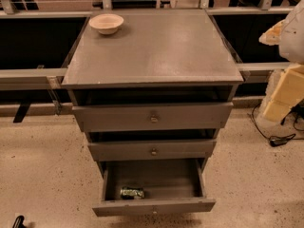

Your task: Pick green can from bottom drawer and place on counter

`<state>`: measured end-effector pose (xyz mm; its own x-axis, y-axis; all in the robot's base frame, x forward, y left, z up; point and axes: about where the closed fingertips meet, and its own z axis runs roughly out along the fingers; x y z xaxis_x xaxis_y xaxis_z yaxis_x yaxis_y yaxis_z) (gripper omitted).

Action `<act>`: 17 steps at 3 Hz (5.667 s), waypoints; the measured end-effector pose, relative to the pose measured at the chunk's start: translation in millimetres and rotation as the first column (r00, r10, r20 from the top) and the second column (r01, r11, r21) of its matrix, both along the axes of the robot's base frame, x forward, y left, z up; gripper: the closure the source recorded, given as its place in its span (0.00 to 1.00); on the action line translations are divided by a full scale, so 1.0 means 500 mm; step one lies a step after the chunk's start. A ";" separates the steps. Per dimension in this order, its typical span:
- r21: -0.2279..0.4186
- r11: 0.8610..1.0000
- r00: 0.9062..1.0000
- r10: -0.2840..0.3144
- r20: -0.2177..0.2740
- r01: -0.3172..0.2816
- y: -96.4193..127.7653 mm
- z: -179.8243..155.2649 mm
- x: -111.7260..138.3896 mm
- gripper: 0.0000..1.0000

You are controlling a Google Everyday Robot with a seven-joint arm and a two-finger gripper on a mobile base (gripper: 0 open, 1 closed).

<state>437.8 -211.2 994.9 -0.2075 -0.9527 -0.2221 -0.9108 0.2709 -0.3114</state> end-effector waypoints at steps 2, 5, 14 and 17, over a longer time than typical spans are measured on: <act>0.036 0.998 0.998 0.052 -0.024 -0.051 0.024 -0.024 0.015 0.00; 0.204 0.967 0.981 0.172 -0.095 -0.150 0.220 -0.294 0.004 0.00; 0.330 0.865 0.923 0.381 0.057 -0.377 0.481 -0.597 0.064 0.00; 0.519 0.801 0.931 0.364 -0.028 -0.298 0.481 -0.846 0.055 0.00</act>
Offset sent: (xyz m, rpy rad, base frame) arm 0.0196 0.0281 -0.0354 0.0912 0.0813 0.1316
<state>465.4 29.2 572.1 0.0439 -0.7334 -0.6784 -0.9944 0.0332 -0.1003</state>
